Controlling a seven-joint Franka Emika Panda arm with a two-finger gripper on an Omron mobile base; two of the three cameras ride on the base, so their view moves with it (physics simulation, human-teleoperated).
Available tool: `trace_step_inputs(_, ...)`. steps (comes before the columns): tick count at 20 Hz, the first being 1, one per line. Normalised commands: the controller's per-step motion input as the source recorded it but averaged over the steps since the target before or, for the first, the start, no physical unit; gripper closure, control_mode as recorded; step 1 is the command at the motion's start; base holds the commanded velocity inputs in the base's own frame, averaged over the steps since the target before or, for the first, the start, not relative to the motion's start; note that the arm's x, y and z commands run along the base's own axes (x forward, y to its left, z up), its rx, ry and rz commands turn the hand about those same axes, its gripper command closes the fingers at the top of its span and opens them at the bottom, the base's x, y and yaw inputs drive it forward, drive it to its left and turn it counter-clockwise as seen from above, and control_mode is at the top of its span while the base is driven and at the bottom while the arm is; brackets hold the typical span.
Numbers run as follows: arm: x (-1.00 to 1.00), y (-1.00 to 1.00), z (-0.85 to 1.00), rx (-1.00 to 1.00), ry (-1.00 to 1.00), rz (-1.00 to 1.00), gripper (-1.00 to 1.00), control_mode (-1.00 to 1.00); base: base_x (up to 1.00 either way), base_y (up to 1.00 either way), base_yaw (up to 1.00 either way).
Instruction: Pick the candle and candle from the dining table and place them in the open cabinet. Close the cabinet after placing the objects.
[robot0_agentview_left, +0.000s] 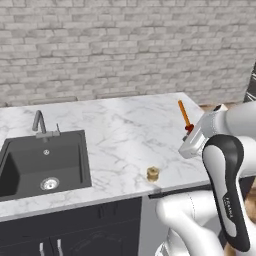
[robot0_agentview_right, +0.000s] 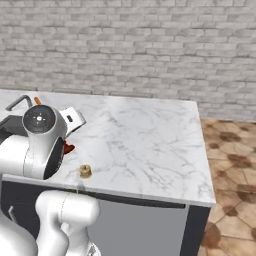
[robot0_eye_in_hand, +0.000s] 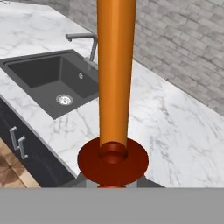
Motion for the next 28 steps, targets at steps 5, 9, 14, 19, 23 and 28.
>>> trace_step_inputs(5, 0.00, 0.00, 0.00, 0.00, 0.00, 0.00, 1.00, 1.00, -0.37, 0.00, -0.22)
trace_step_inputs(9, 0.00, 0.00, 0.00, 0.00, 0.00, 0.00, 1.00, 1.00, -0.38, 0.00, -0.29)
trace_step_inputs(14, 0.00, 0.00, 0.00, 0.00, 0.00, 0.00, 1.00, 1.00, -0.34, 0.00, -0.33)
trace_step_inputs(19, 0.00, 0.00, 0.00, 0.00, 0.00, 0.00, 1.00, 1.00, -0.21, 0.00, -0.37)
trace_step_inputs(23, 0.00, 0.00, 0.00, 0.00, 0.00, 0.00, 1.00, 1.00, -0.16, 0.00, -0.39)
trace_step_inputs(28, 0.00, 0.00, 0.00, 0.00, 0.00, 0.00, 1.00, 1.00, -0.07, 0.00, -0.41)
